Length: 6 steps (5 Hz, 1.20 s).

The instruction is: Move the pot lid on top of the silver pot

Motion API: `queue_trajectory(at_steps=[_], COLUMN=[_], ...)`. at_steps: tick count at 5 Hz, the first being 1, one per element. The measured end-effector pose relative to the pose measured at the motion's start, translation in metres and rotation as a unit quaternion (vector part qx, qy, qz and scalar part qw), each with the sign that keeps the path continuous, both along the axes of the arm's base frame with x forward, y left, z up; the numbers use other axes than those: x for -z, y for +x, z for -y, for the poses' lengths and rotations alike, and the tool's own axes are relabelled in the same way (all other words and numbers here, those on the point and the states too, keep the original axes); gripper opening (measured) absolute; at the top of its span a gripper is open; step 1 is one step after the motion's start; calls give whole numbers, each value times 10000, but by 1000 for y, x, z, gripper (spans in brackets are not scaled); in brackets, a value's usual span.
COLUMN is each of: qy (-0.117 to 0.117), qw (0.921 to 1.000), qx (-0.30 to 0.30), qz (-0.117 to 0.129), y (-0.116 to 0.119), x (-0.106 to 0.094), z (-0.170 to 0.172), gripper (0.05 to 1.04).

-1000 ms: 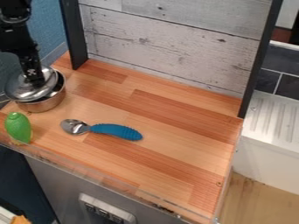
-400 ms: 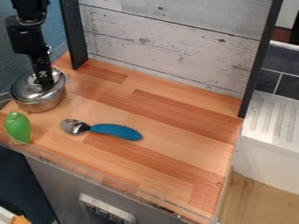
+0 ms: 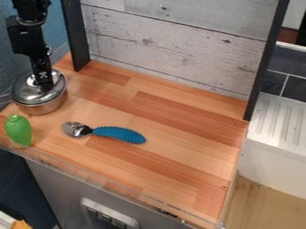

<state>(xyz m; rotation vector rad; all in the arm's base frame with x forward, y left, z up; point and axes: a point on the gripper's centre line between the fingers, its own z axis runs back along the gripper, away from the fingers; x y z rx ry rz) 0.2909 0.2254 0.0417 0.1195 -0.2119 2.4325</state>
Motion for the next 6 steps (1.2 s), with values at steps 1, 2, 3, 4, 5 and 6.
queue_trajectory(at_steps=[1,2,3,4,5,6], qy=[-156,-293,-409,-444,-662,-546], qw=[9999,9995,9991,9988,9963,9954], qx=[8,13,40,-53,-44,-94], qz=[-62,-69,-92,192,548,776], y=[-1,-2,-4,-5,-4,-7], x=[-1,-1,-1,-25,-53,-73], z=[4,7,8,4,6,3], gripper=[631,928,1011,1007,1001,1001])
